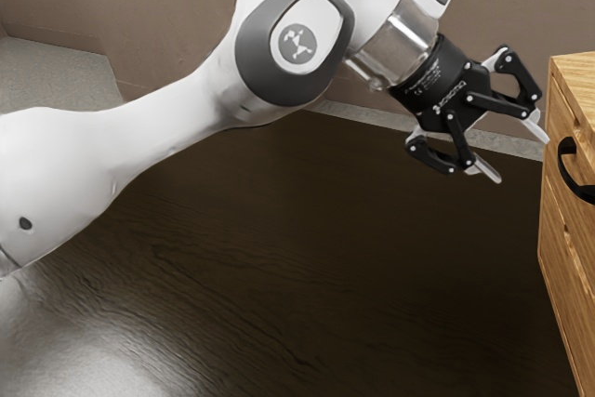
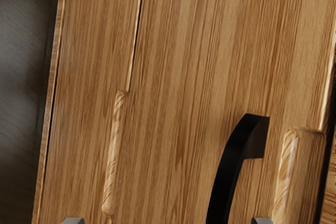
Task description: Pull the drawer handle with one arm to open the drawer
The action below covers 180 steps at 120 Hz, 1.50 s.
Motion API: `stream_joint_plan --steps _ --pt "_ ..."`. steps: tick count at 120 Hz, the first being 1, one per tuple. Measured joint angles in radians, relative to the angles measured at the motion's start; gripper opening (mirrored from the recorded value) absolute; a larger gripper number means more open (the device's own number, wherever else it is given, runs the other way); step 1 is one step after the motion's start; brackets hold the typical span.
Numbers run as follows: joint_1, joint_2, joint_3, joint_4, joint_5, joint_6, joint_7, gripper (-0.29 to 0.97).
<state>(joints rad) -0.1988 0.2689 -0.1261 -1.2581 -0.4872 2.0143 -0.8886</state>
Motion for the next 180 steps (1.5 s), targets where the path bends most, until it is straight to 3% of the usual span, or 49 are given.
stream_joint_plan --steps 68,180 --pt "-0.017 0.093 -0.013 0.032 0.003 0.026 -0.019 0.37" --pt "0.037 -0.091 -0.001 -0.169 0.010 -0.003 -0.018 0.37"
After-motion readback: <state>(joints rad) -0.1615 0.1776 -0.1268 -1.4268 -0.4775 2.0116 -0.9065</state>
